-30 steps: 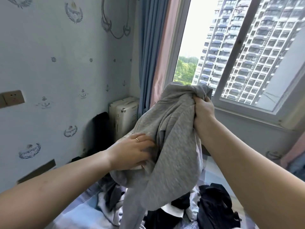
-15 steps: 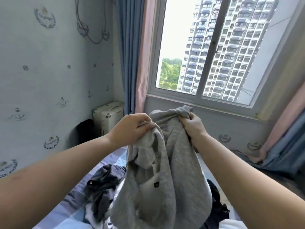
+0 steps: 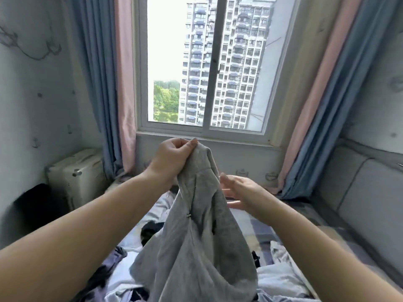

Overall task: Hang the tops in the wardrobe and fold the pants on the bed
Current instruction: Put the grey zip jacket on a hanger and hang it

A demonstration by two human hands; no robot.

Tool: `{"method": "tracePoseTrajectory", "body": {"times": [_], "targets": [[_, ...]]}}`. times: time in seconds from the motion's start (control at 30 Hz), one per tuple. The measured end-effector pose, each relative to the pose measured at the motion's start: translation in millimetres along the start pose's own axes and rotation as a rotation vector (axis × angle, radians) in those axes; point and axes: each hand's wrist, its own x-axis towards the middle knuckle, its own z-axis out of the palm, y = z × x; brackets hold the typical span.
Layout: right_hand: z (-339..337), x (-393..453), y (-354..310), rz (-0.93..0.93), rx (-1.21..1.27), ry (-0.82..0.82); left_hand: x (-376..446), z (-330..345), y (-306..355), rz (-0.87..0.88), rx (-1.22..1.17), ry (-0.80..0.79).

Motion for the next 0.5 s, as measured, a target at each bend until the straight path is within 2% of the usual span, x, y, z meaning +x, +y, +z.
{"method": "tracePoseTrajectory", "body": {"times": [0.07, 0.13, 0.2, 0.27, 0.37, 0.5], "targets": [[4, -29, 5, 0.005, -0.143, 0.053, 0, 19, 1, -0.003, -0.044, -0.095], [11, -58, 10, 0.091, -0.409, 0.203, -4, 36, 8, -0.028, -0.156, -0.191], [19, -89, 22, 0.232, -0.756, 0.502, -13, 49, 22, -0.102, -0.333, -0.335], [32, -125, 31, 0.315, -0.895, 0.743, -28, 57, 39, -0.170, -0.480, -0.490], [53, -191, 24, 0.361, -0.837, 1.038, -65, 73, 65, -0.222, -0.617, -0.769], [81, -268, -23, 0.223, -0.554, 1.433, -114, 90, 91, -0.230, -0.727, -0.960]]}}
